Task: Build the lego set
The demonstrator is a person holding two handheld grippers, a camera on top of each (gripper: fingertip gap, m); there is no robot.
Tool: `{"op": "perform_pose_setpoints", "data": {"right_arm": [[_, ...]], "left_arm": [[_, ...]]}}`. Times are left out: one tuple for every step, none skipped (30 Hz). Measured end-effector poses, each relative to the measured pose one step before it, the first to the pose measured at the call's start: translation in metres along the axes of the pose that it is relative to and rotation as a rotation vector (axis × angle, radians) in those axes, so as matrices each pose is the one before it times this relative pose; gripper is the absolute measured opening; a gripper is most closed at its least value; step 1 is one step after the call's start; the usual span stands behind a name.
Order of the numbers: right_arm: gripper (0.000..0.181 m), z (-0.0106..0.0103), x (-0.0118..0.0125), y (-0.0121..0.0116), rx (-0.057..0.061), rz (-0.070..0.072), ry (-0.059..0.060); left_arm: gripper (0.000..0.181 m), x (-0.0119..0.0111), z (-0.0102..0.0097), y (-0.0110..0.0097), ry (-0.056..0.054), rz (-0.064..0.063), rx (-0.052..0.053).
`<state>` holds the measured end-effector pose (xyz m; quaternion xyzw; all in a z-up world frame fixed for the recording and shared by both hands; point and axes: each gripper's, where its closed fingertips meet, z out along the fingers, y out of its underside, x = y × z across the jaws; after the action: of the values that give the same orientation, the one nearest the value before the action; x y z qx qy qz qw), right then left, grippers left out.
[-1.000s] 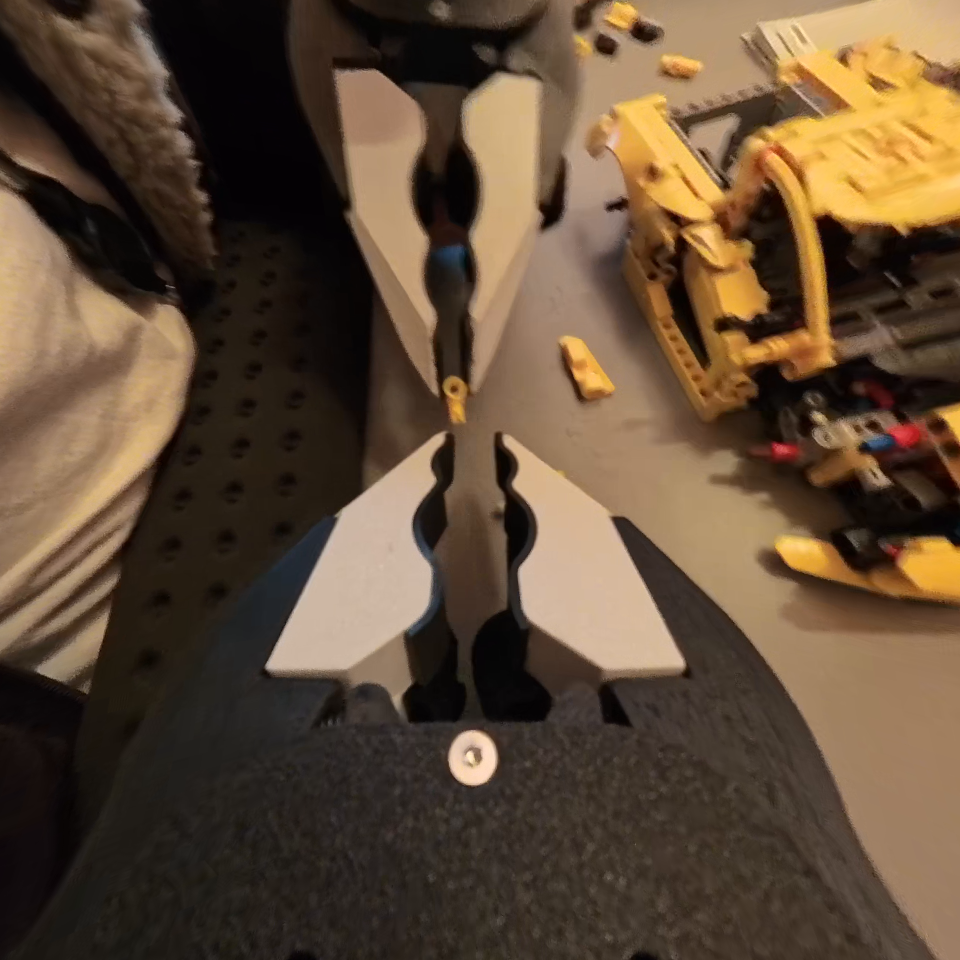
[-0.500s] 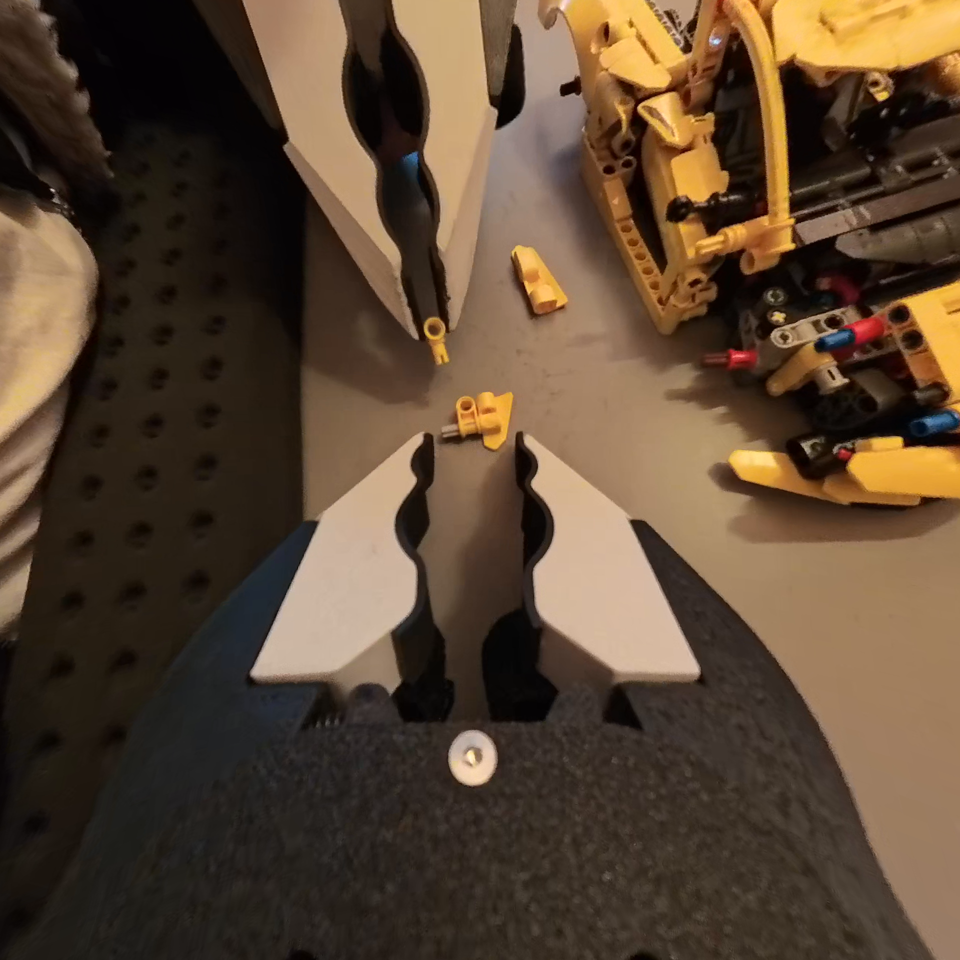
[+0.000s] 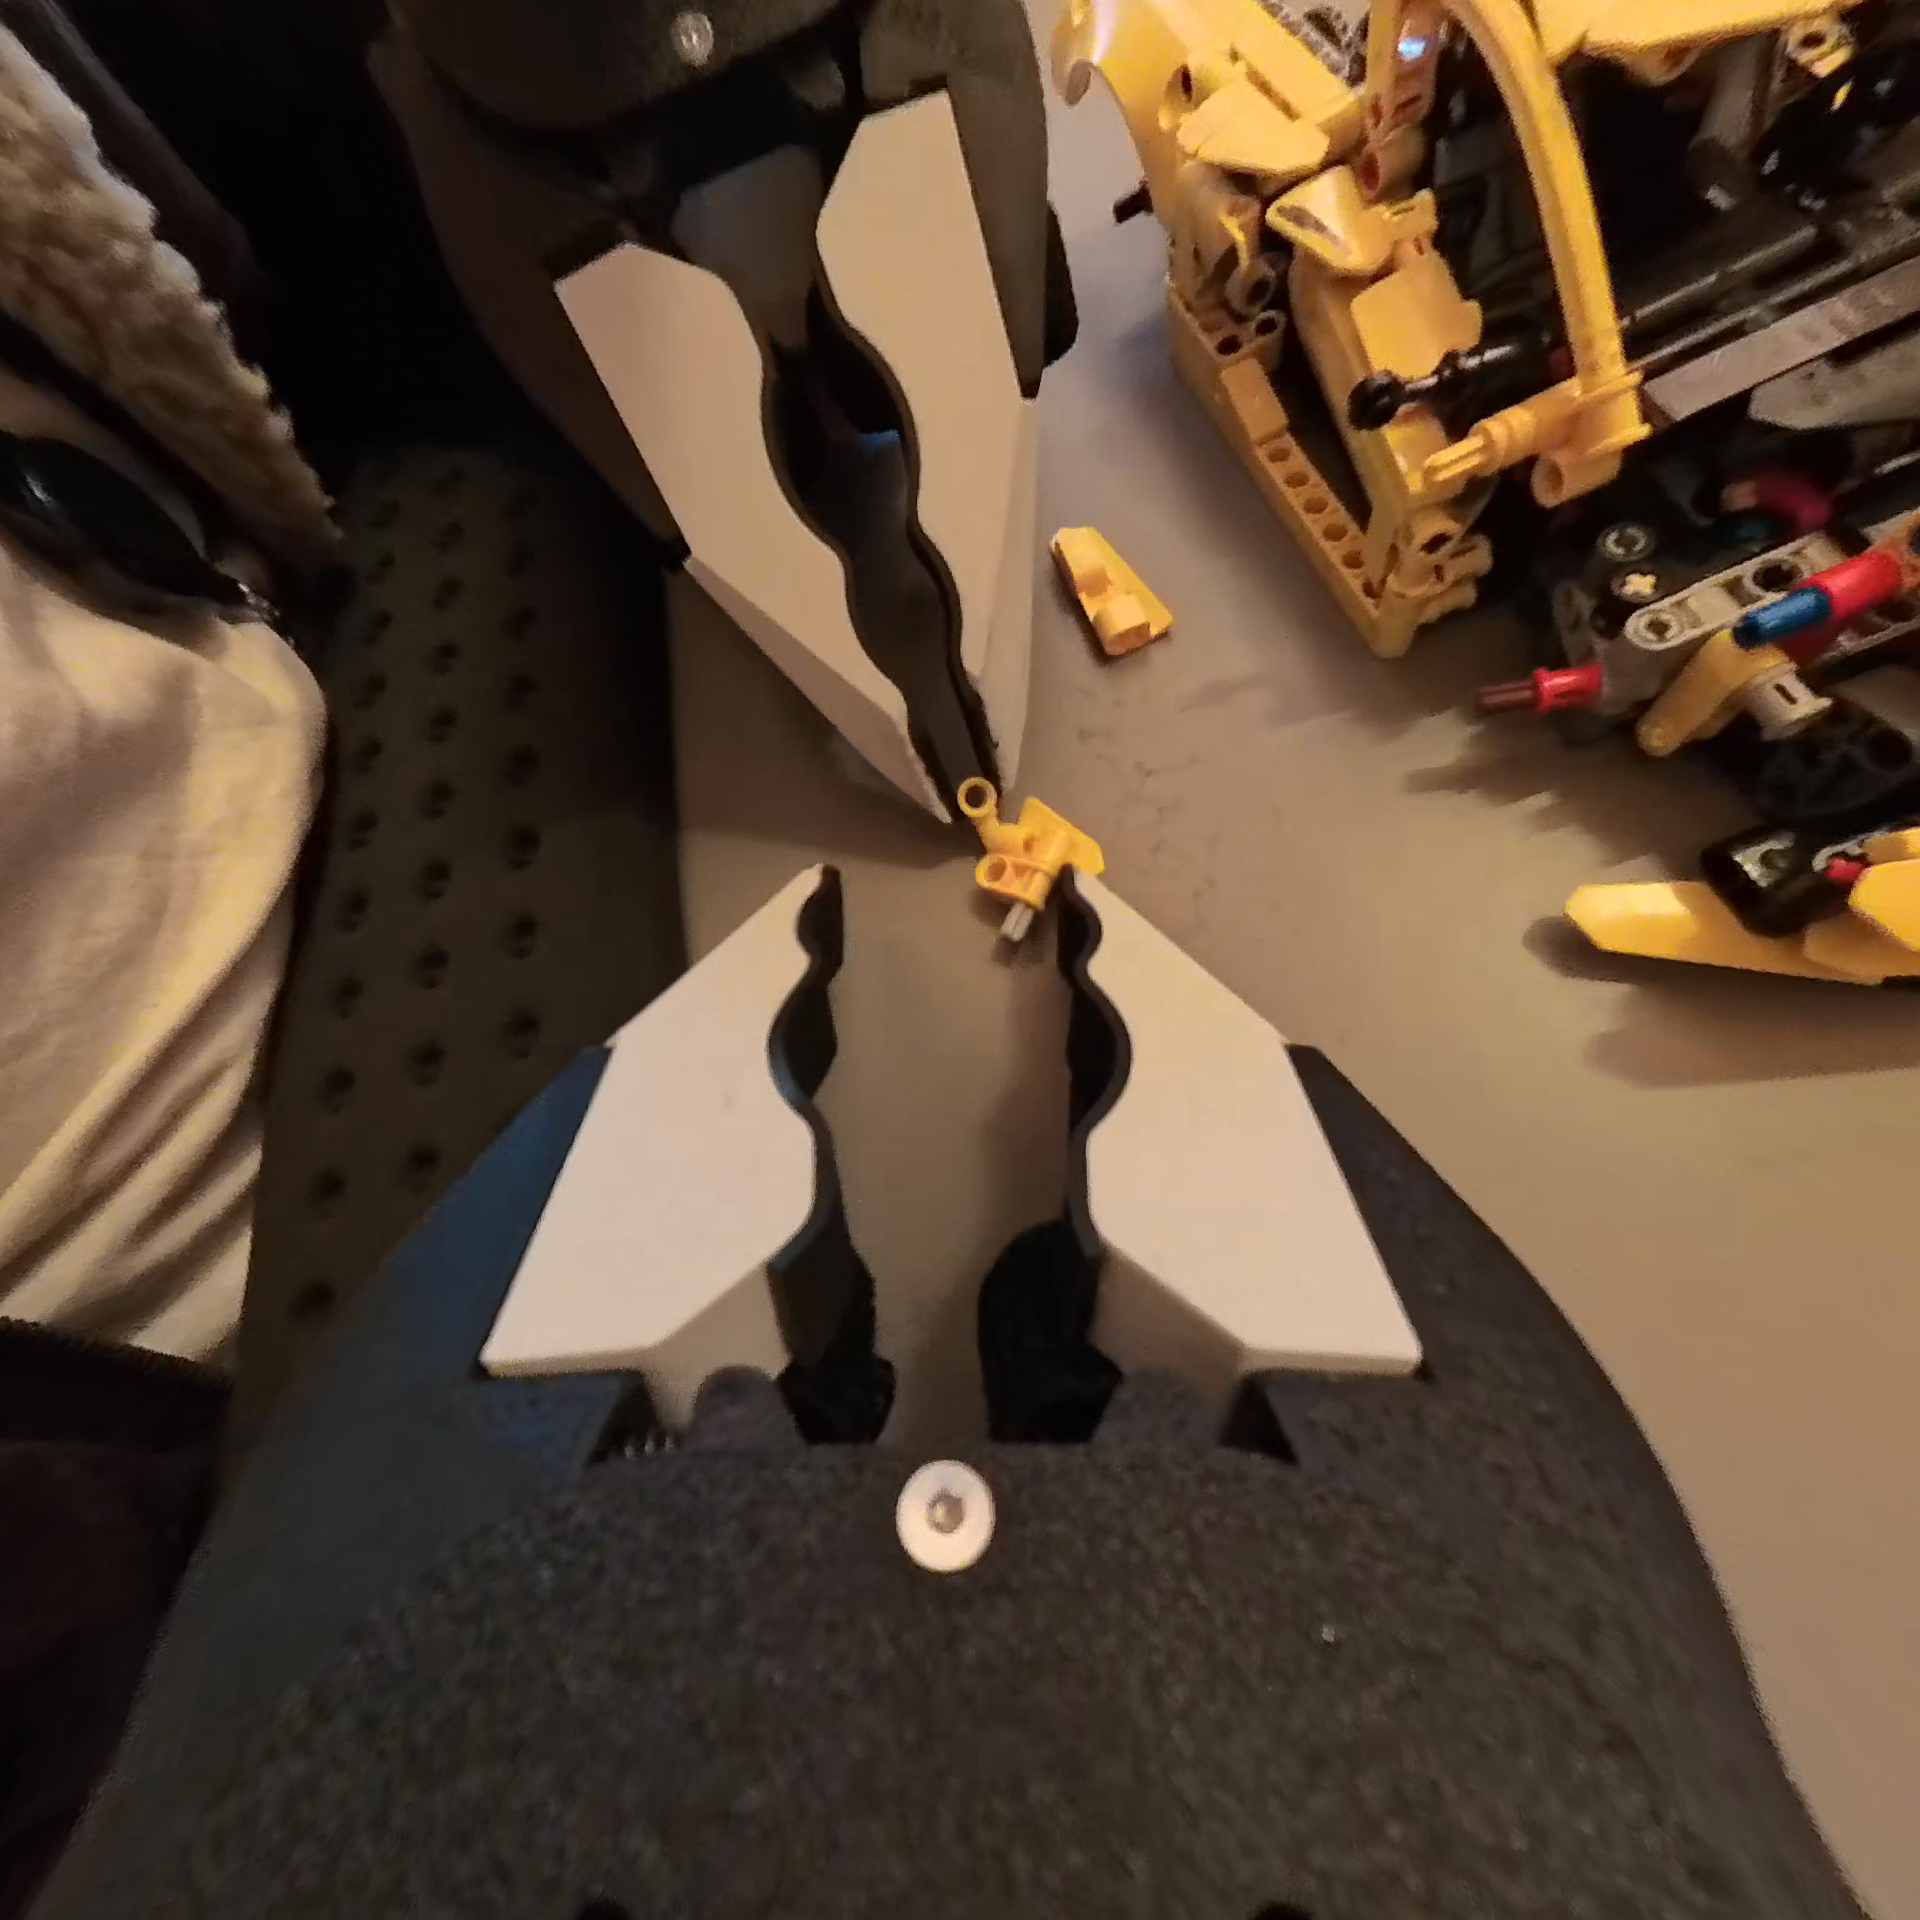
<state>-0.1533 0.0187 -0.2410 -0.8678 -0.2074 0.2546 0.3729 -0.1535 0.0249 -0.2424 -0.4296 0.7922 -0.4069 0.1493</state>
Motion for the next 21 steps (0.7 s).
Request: {"op": "perform_pose_setpoints", "data": {"right_arm": [[0.040,-0.00075,-0.00069,-0.00270,0.0170,0.0056,-0.0041],[0.039,-0.00088,-0.00050,-0.00224,0.0117,0.0045,-0.0020],[0.037,-0.00095,-0.00097,-0.00239,0.0138,0.0034,-0.0036],[0.035,-0.00062,-0.00311,-0.00295,0.0185,0.0045,-0.0154],[0.032,0.00005,-0.00505,-0.00341,0.0199,0.0065,-0.0271],[0.032,0.00107,-0.00426,-0.00292,0.0182,0.0093,-0.0204],[0.032,0.00160,-0.00253,-0.00035,0.0036,0.0044,-0.0100],[0.033,0.00137,-0.00043,0.00212,-0.0093,-0.0014,0.0030],[0.033,0.00037,-0.00001,0.00131,-0.0055,-0.0023,0.0050],[0.033,-0.00104,0.00051,0.00053,-0.0020,-0.0027,0.0054],[0.033,-0.00270,0.00060,-0.00028,0.0030,-0.0056,0.0066],[0.033,-0.00362,0.00206,-0.00039,0.0046,-0.0090,0.0131],[0.033,-0.00411,0.00323,0.00121,-0.0064,-0.0154,0.0207],[0.033,-0.00364,0.00408,0.00322,-0.0207,-0.0264,0.0266],[0.032,-0.00224,0.00401,0.00395,-0.0257,-0.0305,0.0265],[0.032,-0.00079,0.00417,0.00327,-0.0246,-0.0269,0.0232],[0.032,0.00075,0.00345,0.00164,-0.0183,-0.0213,0.0116],[0.032,0.00196,0.00171,-0.00023,-0.0142,-0.0171,-0.0052],[0.033,0.00280,0.00274,-0.00138,-0.0159,-0.0173,-0.0039],[0.033,0.00293,0.00520,-0.00156,-0.0198,-0.0147,0.0094],[0.033,0.00287,0.00258,-0.00206,-0.0162,-0.0069,-0.0087]], "left_arm": [[0.007,0.00004,0.00003,0.00015,0.0000,-0.0007,-0.0005],[0.007,-0.00005,0.00005,0.00024,-0.0007,-0.0001,-0.0002],[0.007,-0.00002,0.00006,0.00009,-0.0003,-0.0006,-0.0001],[0.007,-0.00022,0.00003,-0.00001,-0.0016,-0.0009,-0.0003],[0.007,-0.00060,0.00003,0.00021,-0.0037,0.0002,-0.0013],[0.007,-0.00010,-0.00002,0.00031,-0.0011,0.0002,-0.0019],[0.007,-0.00004,-0.00007,0.00042,-0.0004,-0.0010,-0.0013],[0.007,0.00016,-0.00036,0.00074,-0.0003,-0.0002,-0.0020],[0.007,-0.00001,-0.00069,0.00114,-0.0006,-0.0010,-0.0037],[0.007,0.00015,-0.00107,0.00091,-0.0003,-0.0013,-0.0017],[0.007,0.00006,-0.00155,0.00109,-0.0012,-0.0004,-0.0020],[0.007,-0.00015,-0.00165,0.00123,-0.0008,-0.0011,0.0000],[0.007,-0.00013,-0.00160,0.00110,0.0013,-0.0030,0.0019],[0.007,0.00014,-0.00154,0.00116,0.0046,-0.0043,0.0016],[0.007,-0.00011,-0.00151,0.00079,0.0028,-0.0037,0.0025],[0.007,-0.00084,-0.00147,0.00045,-0.0023,-0.0007,0.0034],[0.007,0.00015,-0.00122,0.00043,0.0029,-0.0005,0.0017],[0.007,0.00060,-0.00117,0.00010,0.0054,-0.0019,0.0019],[0.007,0.00014,-0.00106,-0.00028,0.0004,0.0006,0.0031],[0.007,-0.00008,-0.00093,0.00015,-0.0013,0.0027,0.0001],[0.007,-0.00049,-0.00101,0.00009,-0.0043,0.0027,-0.0001]]}}
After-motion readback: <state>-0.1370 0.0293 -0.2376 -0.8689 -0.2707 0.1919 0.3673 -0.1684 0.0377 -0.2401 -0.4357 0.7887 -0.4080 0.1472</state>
